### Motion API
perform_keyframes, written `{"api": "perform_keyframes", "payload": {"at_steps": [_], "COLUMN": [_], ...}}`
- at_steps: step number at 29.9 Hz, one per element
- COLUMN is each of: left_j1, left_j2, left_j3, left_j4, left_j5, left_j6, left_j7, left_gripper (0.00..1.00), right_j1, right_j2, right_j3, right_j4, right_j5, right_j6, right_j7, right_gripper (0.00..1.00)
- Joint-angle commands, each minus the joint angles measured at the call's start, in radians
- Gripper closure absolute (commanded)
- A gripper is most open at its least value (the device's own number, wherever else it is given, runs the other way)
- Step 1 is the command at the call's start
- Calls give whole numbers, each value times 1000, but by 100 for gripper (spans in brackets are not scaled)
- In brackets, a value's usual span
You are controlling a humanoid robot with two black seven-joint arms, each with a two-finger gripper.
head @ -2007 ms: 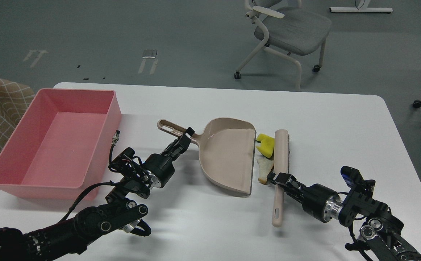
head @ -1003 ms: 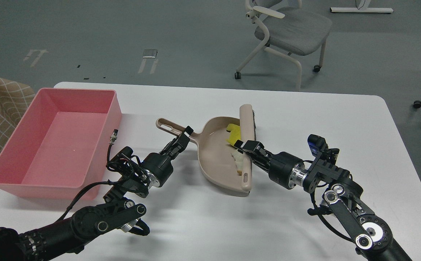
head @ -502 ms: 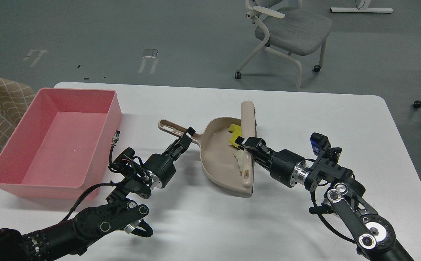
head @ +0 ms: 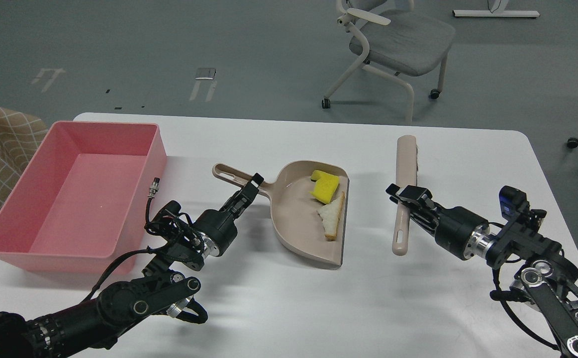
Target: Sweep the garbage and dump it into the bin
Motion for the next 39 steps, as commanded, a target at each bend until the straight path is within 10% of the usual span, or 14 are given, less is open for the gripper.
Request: {"api": "perform_keyframes", "payload": {"at_steps": [1,39], "left_j1": [-12,-33], "left_j2": [-2,-76], "left_j3": [-1,-72], "left_j4": [-1,-23], "left_j5": [-19,-243], "left_j6": [-2,-40], "left_j7": [0,14], "left_gripper": [100,100], "right_j1": [-33,-89], "right_j2": [-31,-35], "right_j3": [6,6], "right_j4": [25,32], "right_j5": [5,-1], "right_j6": [0,0], "right_j7": [0,2], "right_gripper": [75,75]}}
